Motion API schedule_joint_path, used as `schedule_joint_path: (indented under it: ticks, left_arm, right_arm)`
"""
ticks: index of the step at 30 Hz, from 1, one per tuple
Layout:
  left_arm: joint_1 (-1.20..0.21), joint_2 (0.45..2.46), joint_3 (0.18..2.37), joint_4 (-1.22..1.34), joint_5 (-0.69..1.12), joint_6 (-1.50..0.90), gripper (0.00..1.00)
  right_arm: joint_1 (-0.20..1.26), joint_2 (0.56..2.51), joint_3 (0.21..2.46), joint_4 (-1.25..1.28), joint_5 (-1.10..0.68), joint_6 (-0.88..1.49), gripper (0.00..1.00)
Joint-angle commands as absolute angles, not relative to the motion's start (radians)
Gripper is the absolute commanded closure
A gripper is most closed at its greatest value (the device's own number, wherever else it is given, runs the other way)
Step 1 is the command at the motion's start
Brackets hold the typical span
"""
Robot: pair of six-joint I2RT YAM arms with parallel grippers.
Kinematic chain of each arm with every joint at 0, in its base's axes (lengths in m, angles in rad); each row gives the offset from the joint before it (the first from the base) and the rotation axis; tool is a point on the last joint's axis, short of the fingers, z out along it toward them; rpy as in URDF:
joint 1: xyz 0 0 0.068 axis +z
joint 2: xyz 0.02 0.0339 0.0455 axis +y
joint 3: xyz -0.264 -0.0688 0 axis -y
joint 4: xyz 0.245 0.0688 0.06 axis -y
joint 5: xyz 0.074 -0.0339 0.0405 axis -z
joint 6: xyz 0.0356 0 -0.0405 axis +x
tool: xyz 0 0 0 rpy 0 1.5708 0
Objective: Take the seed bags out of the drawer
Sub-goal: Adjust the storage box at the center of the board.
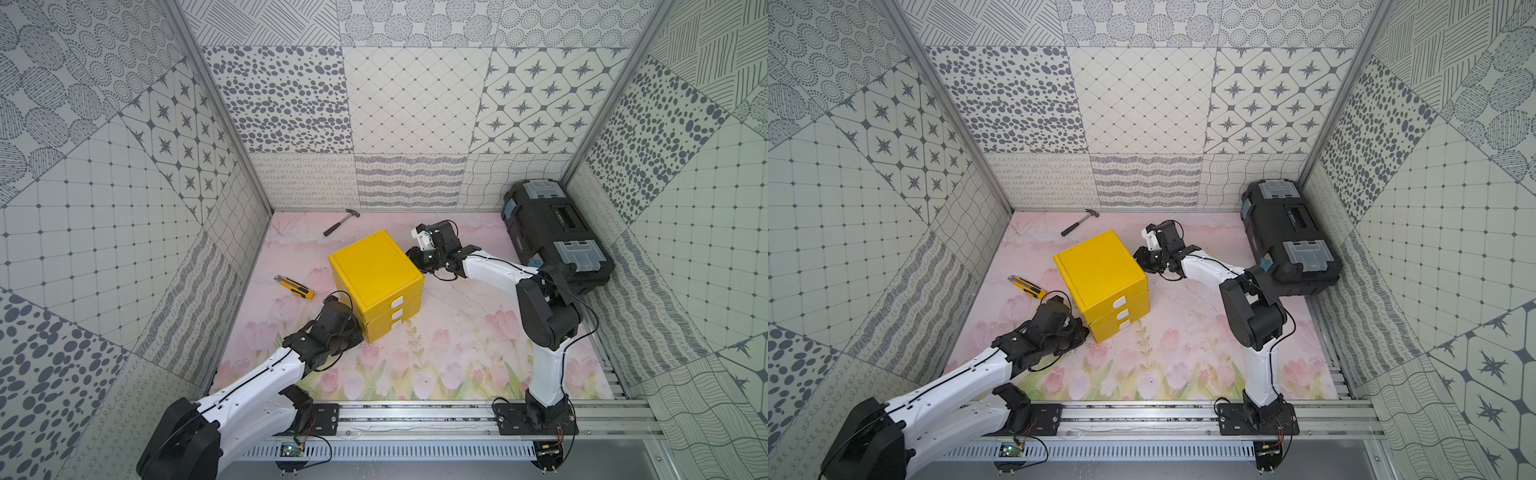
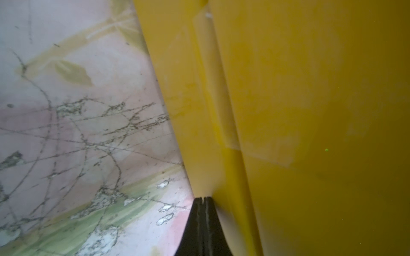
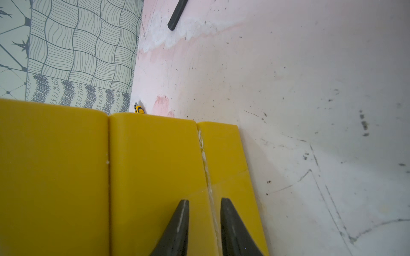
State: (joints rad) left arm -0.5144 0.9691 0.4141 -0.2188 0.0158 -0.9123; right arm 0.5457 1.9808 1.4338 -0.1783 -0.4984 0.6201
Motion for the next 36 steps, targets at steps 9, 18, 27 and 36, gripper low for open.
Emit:
schedule_joint_path:
  ticks: [9, 18, 27, 36]
  left_arm:
    - [-0.553, 0.983, 0.496, -0.046, 0.218, -0.791, 1.00]
    - [-0.572, 0.583, 0.571, -0.436, 0.045, -0.716, 0.99]
    - [-0.473, 0.734, 0.859, -0.634, -0.147, -0.629, 1.00]
    - [-0.183, 0.855, 1.011, -0.582, 0.021, -0.591, 1.00]
  right_arm:
    - [0.348, 1.803, 1.277, -0.225, -0.414, 0.572, 0.59]
    - [0.301, 1.554, 1.019, -0.281, -0.393, 0.518, 0.57]
    - [0.454, 1.397, 0.852, -0.306, -0.346, 0.521, 0.61]
    - [0.573, 1.325, 0.750, -0.265, -0.327, 0.591, 0.63]
